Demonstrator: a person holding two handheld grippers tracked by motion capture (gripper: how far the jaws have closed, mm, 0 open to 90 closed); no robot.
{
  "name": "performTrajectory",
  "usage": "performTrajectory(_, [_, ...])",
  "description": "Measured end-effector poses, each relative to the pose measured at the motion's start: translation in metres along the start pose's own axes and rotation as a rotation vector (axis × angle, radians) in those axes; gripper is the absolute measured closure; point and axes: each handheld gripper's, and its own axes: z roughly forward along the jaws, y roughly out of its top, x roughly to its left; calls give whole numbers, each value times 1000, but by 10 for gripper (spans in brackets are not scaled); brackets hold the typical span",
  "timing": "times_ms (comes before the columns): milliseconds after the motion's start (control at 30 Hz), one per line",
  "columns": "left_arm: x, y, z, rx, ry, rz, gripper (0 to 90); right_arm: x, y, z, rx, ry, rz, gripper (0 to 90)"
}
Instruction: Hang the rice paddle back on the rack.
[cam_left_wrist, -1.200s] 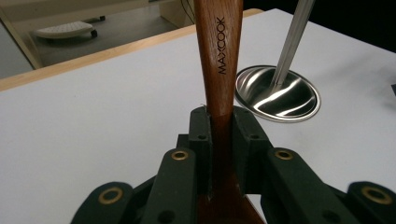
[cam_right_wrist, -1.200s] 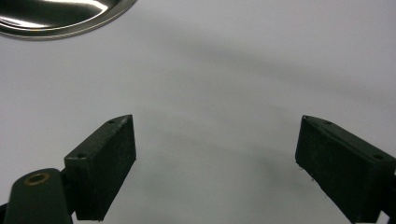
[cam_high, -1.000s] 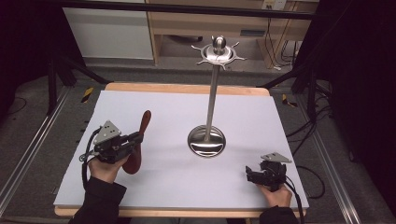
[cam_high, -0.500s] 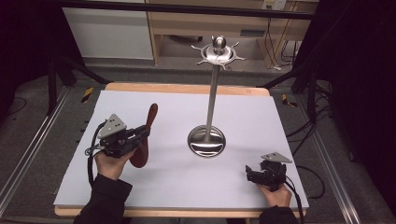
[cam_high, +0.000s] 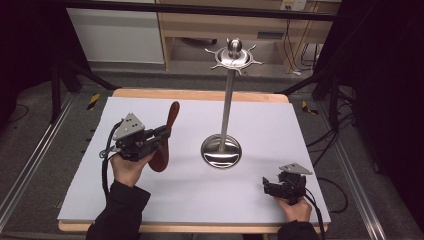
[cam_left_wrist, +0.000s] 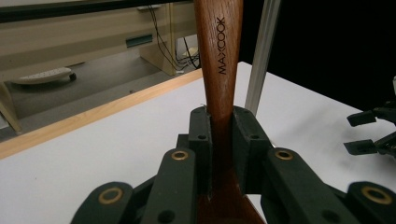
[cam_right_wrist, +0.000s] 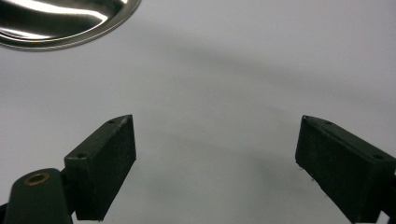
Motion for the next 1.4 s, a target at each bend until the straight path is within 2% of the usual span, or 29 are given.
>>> performTrajectory(133, [-4, 10, 1, -19, -5, 10, 783, 0, 0, 0, 1, 0, 0, 126])
performTrajectory(267, [-9, 23, 1, -31, 2, 36, 783, 0, 0, 0, -1, 0, -3, 126])
performTrajectory(367, [-10, 29, 1, -49, 3, 35, 783, 0, 0, 0, 0, 0, -3, 126])
performTrajectory(867, [-12, 45, 6, -64, -19, 36, 783, 0, 1, 1, -3, 0, 2, 126])
performTrajectory(1133, [-16, 58, 9, -71, -15, 57, 782, -1, 1, 1, -8, 0, 6, 126])
performTrajectory(1400, [-17, 63, 10, -85, -22, 50, 782, -1, 1, 0, -12, 1, 13, 126])
